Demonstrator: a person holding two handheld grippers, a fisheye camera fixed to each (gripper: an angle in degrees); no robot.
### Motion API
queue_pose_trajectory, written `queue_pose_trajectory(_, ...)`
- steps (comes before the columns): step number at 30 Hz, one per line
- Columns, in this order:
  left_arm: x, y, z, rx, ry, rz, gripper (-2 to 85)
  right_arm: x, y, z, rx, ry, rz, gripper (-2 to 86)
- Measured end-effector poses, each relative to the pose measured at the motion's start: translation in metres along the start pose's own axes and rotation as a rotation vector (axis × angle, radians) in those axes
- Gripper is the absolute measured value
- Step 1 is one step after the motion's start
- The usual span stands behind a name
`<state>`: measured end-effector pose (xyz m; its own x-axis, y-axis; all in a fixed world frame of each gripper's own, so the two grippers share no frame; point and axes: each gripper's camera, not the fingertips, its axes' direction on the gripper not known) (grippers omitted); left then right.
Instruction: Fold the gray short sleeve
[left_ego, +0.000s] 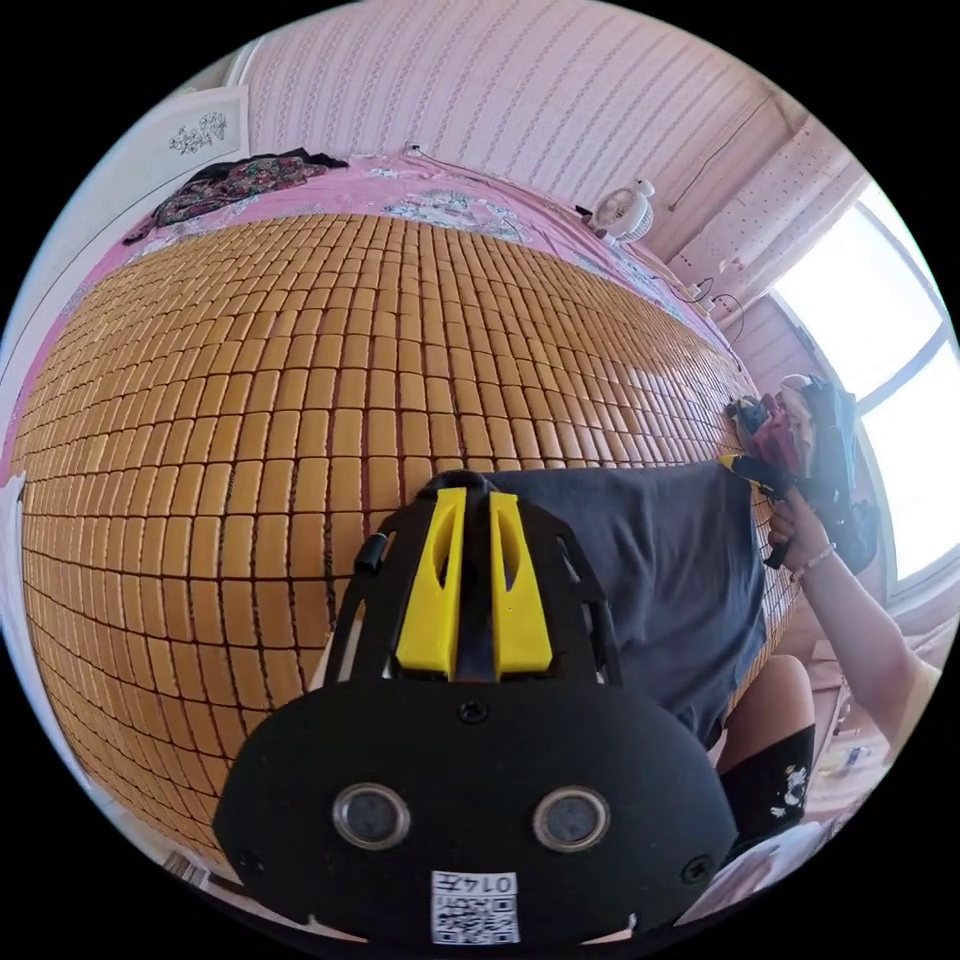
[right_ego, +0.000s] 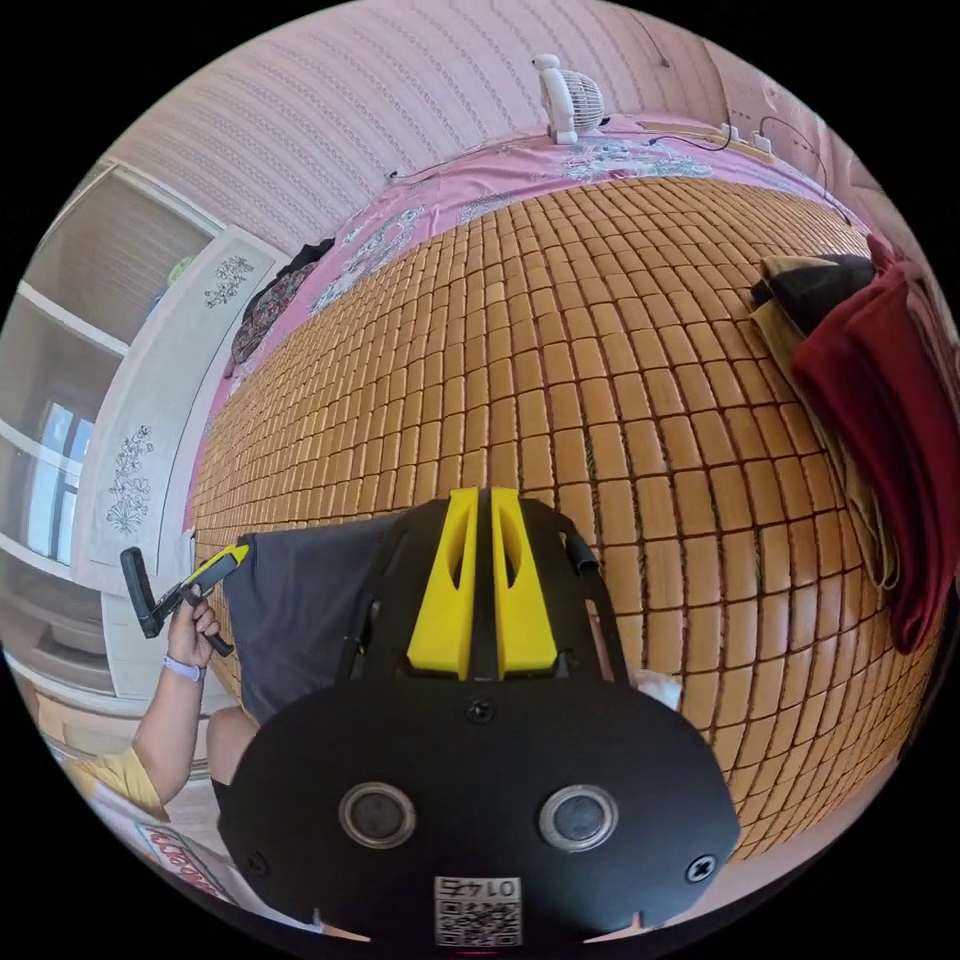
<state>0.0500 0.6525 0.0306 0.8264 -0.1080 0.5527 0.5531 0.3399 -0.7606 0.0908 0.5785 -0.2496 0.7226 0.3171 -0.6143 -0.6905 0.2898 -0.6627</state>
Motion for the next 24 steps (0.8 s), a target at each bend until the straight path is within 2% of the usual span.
queue_pose_trajectory(2, -0.014, 0.008, -0.011, 0.087, -0.019, -0.049, 4.0, 0.017, 0.009, 0.006, 0.033, -0.017, 0.049, 2.0)
queue_pose_trajectory(6, -0.032, 0.012, 0.002, 0.088, 0.103, -0.118, 5.0, 0.014, 0.02, 0.026, 0.043, -0.059, 0.05, 2.6)
queue_pose_trajectory(10, -0.033, 0.013, -0.022, 0.113, 0.076, -0.191, 7.7, -0.009, 0.04, 0.025, 0.063, 0.052, -0.009, 3.8)
queue_pose_trajectory(13, 0.0, 0.036, -0.068, 0.243, 0.058, -0.081, 6.0, -0.037, 0.081, 0.003, 0.163, 0.171, -0.092, 3.5)
queue_pose_trajectory(15, 0.038, 0.061, -0.075, 0.258, 0.134, 0.002, 3.1, -0.065, 0.114, 0.009, 0.153, 0.158, -0.166, 3.4)
queue_pose_trajectory(17, 0.106, 0.095, -0.051, 0.154, 0.351, 0.134, 0.4, -0.115, 0.155, 0.049, 0.005, 0.046, -0.296, 3.2)
queue_pose_trajectory(20, 0.179, 0.132, -0.024, 0.073, 0.319, 0.285, -0.7, -0.19, 0.185, 0.11, -0.159, 0.08, -0.46, 1.5)
queue_pose_trajectory(22, 0.2, 0.145, -0.015, 0.076, 0.294, 0.351, -0.9, -0.239, 0.192, 0.141, -0.2, 0.176, -0.606, 0.3)
queue_pose_trajectory(24, 0.214, 0.143, -0.006, 0.005, 0.352, 0.444, -0.9, -0.283, 0.192, 0.173, -0.255, 0.239, -0.737, -0.4)
